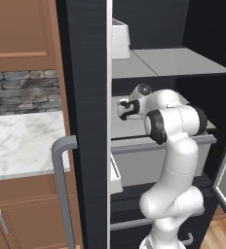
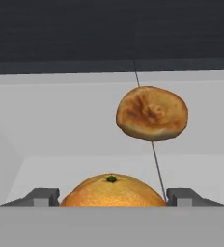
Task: Pick the peach and orange from the fridge and place them on the plate next to the blender to make a fruit smoothie.
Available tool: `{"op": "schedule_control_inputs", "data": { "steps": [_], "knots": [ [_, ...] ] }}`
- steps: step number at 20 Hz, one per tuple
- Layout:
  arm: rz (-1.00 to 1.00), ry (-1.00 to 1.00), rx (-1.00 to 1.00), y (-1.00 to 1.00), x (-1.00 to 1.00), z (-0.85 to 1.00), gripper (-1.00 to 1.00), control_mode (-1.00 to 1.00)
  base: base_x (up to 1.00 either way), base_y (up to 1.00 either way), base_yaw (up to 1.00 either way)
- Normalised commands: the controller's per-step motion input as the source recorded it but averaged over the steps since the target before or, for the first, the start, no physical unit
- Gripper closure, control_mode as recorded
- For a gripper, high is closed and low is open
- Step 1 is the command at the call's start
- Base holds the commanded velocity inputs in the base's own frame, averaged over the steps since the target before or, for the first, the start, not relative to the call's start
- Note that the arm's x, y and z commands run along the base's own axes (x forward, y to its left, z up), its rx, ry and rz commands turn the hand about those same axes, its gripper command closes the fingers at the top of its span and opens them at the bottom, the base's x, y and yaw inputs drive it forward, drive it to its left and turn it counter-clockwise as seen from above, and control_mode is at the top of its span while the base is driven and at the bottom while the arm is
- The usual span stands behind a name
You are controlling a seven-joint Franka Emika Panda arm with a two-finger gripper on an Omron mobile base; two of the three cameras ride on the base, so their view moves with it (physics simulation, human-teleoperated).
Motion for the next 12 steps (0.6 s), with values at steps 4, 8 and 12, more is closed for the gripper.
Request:
{"op": "schedule_control_inputs", "data": {
  "steps": [4, 8, 12],
  "knots": [
    [0.00, 0.00, 0.00, -0.05, -0.30, -0.76, 1.00, -1.00, 0.00, 0.00, 0.00],
    [0.00, -0.01, 0.00, -0.03, -0.04, -0.24, 1.00, -1.00, 0.00, 0.00, 0.00],
    [0.00, -0.16, 0.00, 0.00, -0.71, 0.01, 1.00, -1.00, 0.00, 0.00, 0.00]
  ]
}}
